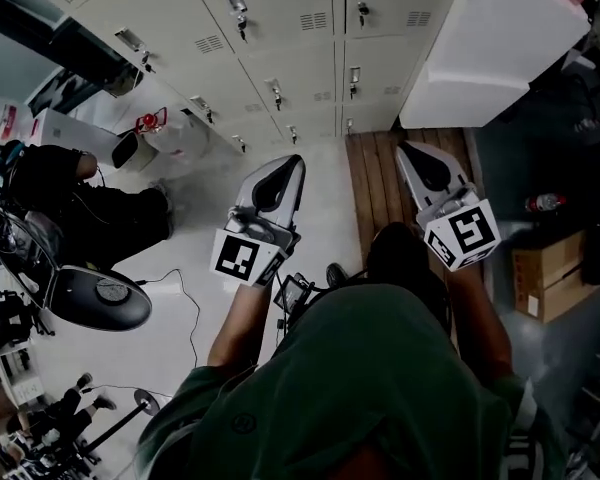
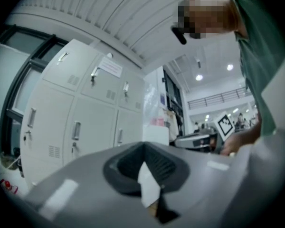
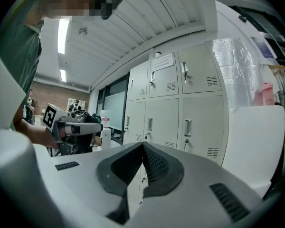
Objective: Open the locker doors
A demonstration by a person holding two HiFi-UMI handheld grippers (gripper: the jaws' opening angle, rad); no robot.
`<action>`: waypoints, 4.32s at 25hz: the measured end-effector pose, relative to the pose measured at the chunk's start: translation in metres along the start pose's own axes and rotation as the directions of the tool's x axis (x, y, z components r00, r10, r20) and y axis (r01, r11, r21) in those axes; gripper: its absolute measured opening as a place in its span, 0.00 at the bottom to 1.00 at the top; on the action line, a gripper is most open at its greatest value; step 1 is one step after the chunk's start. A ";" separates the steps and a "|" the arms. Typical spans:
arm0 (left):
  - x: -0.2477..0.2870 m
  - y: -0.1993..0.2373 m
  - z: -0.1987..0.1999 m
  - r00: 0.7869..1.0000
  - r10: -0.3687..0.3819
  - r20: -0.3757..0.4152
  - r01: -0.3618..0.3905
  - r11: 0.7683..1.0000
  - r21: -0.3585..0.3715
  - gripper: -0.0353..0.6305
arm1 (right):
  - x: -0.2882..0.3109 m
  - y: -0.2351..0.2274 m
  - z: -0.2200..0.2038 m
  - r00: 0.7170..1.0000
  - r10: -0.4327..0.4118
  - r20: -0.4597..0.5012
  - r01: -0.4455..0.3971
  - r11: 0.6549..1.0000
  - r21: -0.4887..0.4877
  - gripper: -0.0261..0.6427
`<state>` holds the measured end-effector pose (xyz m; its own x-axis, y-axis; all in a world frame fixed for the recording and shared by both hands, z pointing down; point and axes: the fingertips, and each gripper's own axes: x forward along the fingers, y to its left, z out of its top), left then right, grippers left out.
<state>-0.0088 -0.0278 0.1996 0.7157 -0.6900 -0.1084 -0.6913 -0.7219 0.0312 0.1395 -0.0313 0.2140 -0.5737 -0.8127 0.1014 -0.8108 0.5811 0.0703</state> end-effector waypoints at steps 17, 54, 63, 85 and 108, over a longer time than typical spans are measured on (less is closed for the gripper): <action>0.149 0.073 -0.067 0.988 0.105 -0.111 -0.109 0.994 -0.031 0.06 | 0.118 -0.127 -0.065 0.990 0.120 -0.075 -0.117 0.992 0.047 0.04; 0.116 0.261 -0.278 0.955 0.115 -0.272 -0.146 0.985 -0.096 0.06 | 0.369 -0.236 -0.415 0.905 -0.151 -0.398 0.232 0.959 0.163 0.19; 0.111 0.267 -0.291 0.952 0.126 -0.280 -0.165 0.979 -0.121 0.06 | 0.372 -0.234 -0.419 0.902 -0.187 -0.389 0.256 0.957 0.135 0.18; 0.121 0.243 -0.307 0.948 0.091 -0.306 -0.137 0.981 -0.134 0.06 | 0.200 -0.189 -0.434 0.799 -0.364 -0.479 0.468 0.876 0.115 0.14; 0.116 0.234 -0.283 0.952 0.139 -0.271 -0.174 0.979 -0.107 0.06 | 0.038 -0.275 -0.457 0.533 -0.530 -0.659 0.798 0.573 0.185 0.07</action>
<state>-0.0588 -0.2915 0.4756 0.6125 -0.7718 0.1708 -0.7902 -0.5926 0.1561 0.3938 -0.2032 0.6522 0.2004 -0.7137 0.6712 -0.9441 -0.3238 -0.0624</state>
